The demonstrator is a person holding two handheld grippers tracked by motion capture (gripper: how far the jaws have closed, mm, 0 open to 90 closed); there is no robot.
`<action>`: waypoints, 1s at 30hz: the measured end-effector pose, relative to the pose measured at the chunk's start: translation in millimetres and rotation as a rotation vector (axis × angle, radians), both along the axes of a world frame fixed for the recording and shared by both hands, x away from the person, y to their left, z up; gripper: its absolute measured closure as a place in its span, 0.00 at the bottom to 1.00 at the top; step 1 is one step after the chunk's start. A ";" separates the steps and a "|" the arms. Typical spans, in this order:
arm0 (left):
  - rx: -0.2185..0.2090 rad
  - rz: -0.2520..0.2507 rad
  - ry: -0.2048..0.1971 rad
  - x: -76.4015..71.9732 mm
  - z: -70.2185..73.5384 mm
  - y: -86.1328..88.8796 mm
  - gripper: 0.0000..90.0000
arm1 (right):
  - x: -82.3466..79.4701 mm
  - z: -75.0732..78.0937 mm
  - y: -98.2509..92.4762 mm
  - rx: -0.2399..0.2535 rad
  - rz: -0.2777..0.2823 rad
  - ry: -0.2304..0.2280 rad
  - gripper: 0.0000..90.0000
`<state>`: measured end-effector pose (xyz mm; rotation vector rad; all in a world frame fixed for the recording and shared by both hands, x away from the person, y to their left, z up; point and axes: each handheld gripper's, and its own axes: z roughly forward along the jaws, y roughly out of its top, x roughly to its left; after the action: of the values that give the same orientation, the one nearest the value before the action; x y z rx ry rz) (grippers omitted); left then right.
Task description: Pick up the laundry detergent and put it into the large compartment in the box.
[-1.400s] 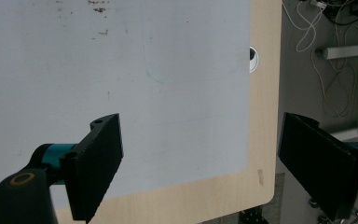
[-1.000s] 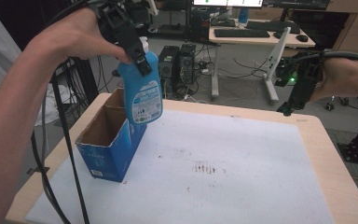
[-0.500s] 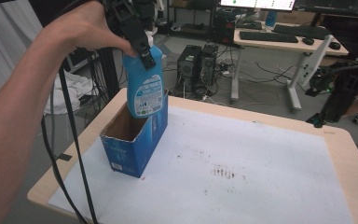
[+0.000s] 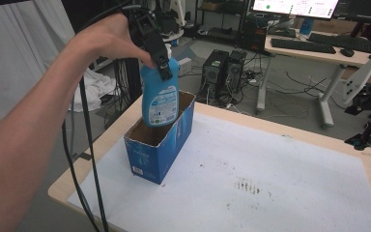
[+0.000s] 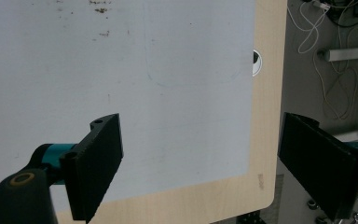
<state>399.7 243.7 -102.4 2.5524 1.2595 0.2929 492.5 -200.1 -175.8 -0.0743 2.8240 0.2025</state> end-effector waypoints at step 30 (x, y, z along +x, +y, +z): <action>0.009 -0.072 0.096 13.7 -106.9 16.8 0.42 | 0.2 -5.5 2.4 -0.003 -0.001 0.006 0.15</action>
<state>413.4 260.5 -209.3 2.6413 1.1978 0.1634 492.7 -197.7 -181.3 -0.0728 2.8308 0.1979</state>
